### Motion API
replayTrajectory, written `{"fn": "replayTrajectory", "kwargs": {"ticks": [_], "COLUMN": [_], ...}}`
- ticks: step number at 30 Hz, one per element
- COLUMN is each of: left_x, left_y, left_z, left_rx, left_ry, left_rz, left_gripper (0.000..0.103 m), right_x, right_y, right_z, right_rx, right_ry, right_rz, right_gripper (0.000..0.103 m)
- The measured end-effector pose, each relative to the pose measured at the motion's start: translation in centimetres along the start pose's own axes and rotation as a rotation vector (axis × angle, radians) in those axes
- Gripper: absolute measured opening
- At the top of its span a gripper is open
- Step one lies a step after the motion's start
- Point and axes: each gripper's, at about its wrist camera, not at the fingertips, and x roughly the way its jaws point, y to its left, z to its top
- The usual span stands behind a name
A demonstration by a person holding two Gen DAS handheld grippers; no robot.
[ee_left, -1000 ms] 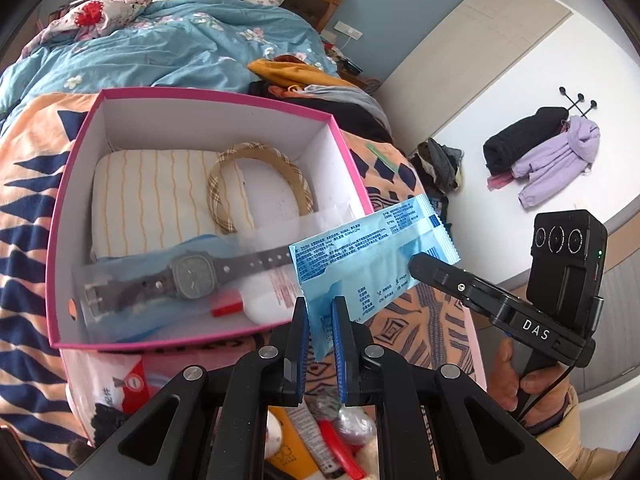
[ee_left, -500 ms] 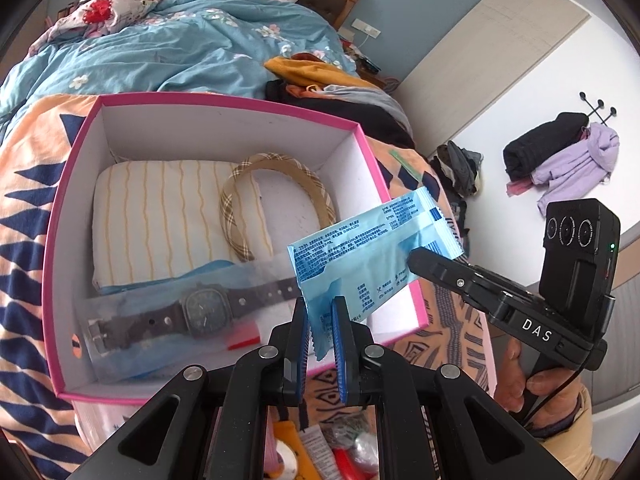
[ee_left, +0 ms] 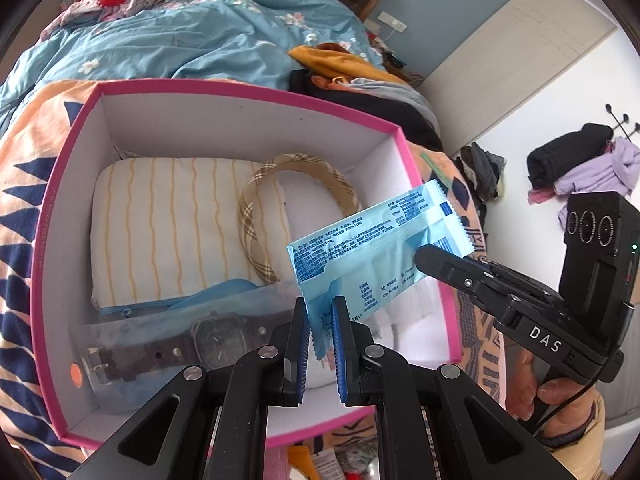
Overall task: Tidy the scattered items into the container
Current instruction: 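Carry the sachet with the right gripper over the pink box, then lower the sachet into the box and open the right gripper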
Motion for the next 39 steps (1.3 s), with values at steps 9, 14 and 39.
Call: {"fn": "replayTrajectory", "kwargs": {"ticks": [9,14,39], "left_x": [1.6,2.1,4.9], "left_y": [0.7,0.7,1.7], "left_z": [0.9,1.2,1.5], "left_rx": [-0.034,-0.043,-0.074], "left_ry": [0.024,0.032,0.066], "left_rz": [0.022,0.034,0.119], "left_gripper": [0.01,0.01,0.018], "right_x": [2.1,3.1,8.9], "right_y": [-0.5,-0.8,1.6], "right_z": [1.2,1.6,2.9], "right_rx": [-0.02,-0.033,-0.337], "right_ry": [0.051,0.076,0.177], "right_rz": [-0.037,-0.069,-0.419], "right_gripper": [0.01,0.01,0.021]}}
